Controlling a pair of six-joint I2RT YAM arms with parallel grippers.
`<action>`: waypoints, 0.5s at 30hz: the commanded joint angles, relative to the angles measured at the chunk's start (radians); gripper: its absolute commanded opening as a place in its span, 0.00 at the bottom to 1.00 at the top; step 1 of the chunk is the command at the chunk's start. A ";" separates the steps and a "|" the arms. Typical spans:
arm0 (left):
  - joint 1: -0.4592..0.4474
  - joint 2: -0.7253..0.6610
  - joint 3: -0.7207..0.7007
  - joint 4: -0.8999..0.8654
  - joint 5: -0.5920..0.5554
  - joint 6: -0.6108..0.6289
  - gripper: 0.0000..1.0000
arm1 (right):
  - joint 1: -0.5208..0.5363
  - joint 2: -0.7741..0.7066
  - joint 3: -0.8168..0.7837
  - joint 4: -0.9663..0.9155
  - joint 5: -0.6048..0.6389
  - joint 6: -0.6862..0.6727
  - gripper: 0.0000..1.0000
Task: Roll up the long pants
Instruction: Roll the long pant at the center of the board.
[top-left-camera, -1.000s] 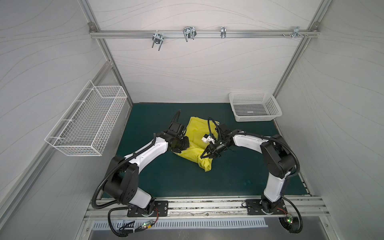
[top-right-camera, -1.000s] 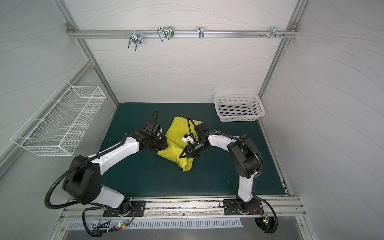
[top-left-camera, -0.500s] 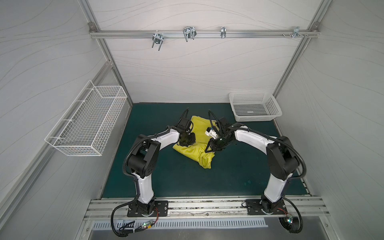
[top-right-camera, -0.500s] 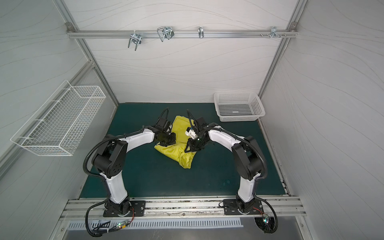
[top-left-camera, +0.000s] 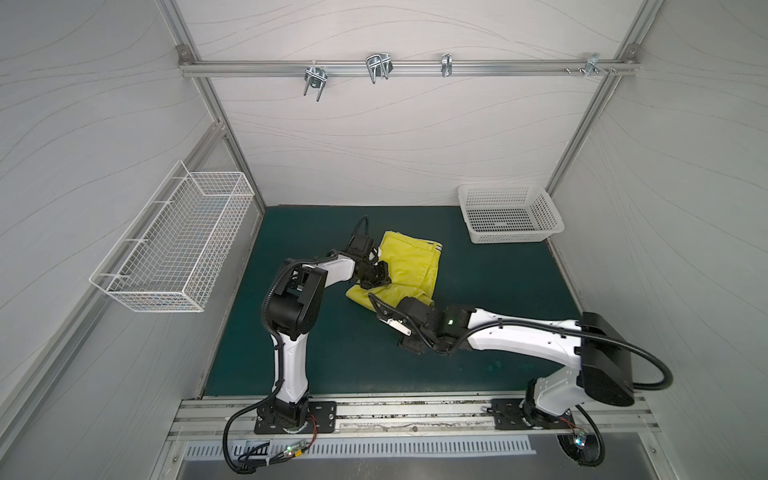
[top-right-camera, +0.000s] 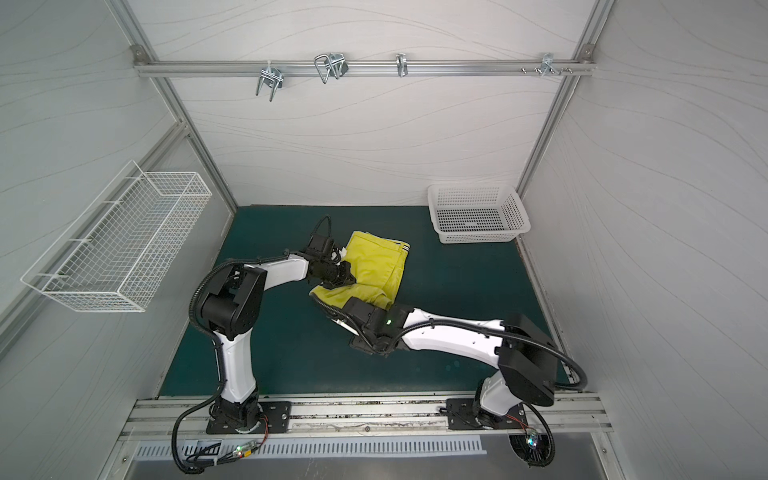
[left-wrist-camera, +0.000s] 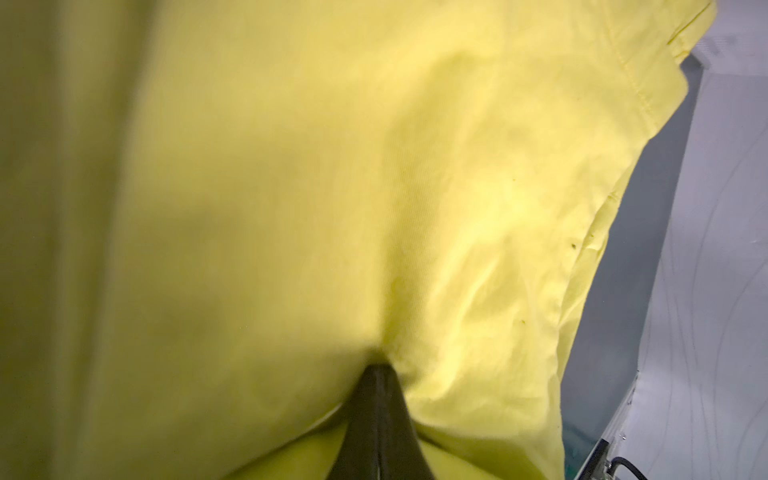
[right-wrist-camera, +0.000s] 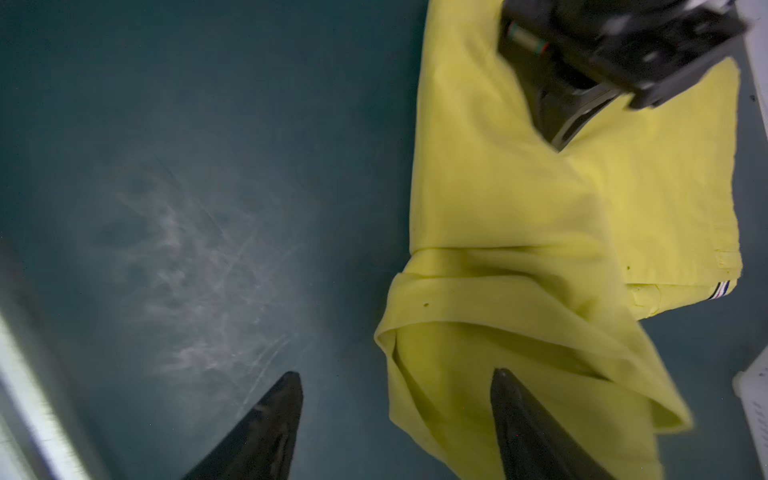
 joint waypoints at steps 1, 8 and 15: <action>0.014 0.069 -0.039 0.080 0.053 -0.007 0.00 | -0.001 0.077 -0.002 0.086 0.148 -0.093 0.82; 0.025 0.086 -0.042 0.066 0.081 0.015 0.00 | -0.021 0.239 0.035 0.164 0.169 -0.137 0.97; 0.034 0.085 -0.061 0.087 0.098 0.019 0.00 | -0.060 0.341 0.050 0.324 0.255 -0.193 0.96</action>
